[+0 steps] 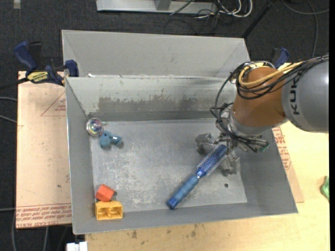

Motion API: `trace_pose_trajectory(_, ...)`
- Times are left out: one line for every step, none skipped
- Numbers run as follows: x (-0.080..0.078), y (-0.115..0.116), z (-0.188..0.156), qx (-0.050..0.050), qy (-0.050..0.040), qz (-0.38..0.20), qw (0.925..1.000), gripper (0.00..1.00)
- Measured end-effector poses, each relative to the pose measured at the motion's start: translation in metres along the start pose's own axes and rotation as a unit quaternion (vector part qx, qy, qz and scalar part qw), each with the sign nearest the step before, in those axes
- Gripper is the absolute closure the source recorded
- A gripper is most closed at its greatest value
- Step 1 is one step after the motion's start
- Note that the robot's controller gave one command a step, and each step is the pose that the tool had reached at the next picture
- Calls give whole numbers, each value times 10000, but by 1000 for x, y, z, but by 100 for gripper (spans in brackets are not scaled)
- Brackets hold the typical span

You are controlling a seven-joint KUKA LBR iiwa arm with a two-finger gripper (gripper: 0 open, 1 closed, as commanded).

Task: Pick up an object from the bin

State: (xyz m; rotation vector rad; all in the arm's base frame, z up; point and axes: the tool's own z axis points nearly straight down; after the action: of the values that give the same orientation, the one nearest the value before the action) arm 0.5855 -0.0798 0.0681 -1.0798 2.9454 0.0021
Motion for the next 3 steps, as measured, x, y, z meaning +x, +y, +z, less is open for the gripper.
trace_pose_trajectory(0, 0, 0, 4, -8, 7, 10000, 100)
trace_pose_trajectory(-1, 0, -19, 9, 5, 16, 10000, 100)
trace_pose_trajectory(-1, -1, -24, 3, 11, 25, 10000, 100)
